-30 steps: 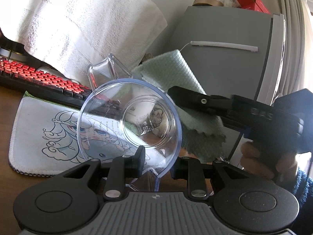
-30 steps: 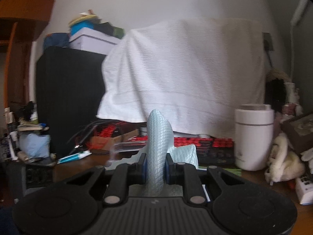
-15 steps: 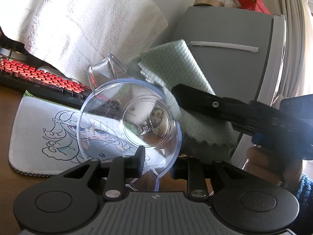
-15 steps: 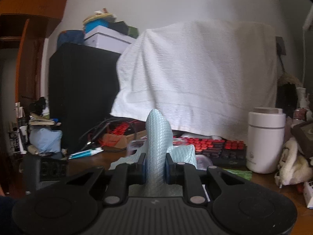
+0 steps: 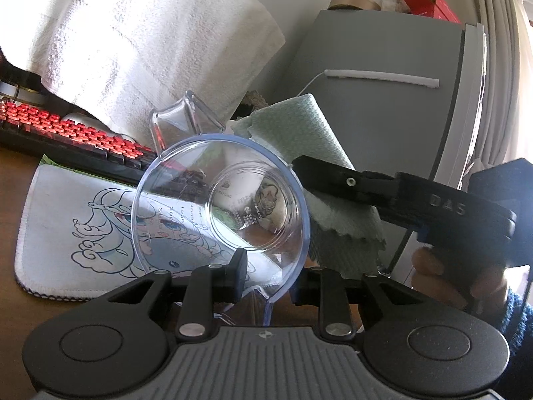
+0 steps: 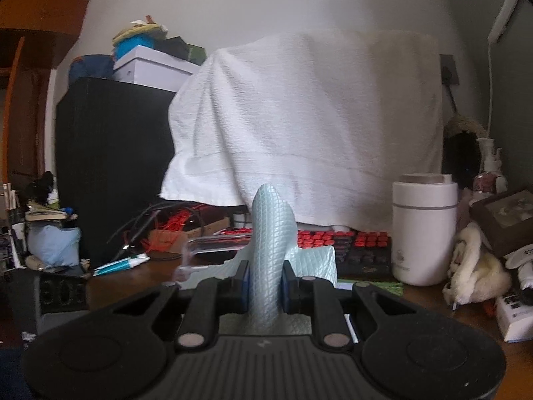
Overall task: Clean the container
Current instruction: 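Rub the cloth over the jug's outer wall with the right tool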
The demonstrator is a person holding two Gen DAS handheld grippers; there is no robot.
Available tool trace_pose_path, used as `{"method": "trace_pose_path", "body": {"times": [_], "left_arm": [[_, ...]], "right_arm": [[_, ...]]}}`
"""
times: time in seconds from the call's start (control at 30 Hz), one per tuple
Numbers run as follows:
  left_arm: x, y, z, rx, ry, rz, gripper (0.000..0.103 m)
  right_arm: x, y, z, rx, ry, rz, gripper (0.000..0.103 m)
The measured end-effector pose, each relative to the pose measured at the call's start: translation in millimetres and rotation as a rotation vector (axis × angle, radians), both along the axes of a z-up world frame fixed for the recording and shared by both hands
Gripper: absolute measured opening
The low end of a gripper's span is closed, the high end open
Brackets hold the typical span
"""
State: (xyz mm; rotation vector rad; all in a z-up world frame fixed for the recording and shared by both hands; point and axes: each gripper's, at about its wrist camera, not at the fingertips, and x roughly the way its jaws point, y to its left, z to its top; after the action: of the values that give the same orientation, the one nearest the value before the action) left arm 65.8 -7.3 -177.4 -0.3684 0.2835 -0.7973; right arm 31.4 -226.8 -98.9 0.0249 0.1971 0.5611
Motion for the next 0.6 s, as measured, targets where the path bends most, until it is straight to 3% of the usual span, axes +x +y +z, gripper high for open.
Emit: {"method": "trace_pose_path", "body": {"times": [0.3,0.6], "left_arm": [[0.4,-0.9,0.6,0.002,-0.001,0.001,0.026],[1.4,-0.4,0.3,-0.009,0.006,0.003,0.025]], "right_arm": [[-19.6,8.6,-2.3,-0.017,-0.014,0.089,0.017],[-5.9,-4.6,-2.3,-0.012,-0.008,0.006,0.017]]}}
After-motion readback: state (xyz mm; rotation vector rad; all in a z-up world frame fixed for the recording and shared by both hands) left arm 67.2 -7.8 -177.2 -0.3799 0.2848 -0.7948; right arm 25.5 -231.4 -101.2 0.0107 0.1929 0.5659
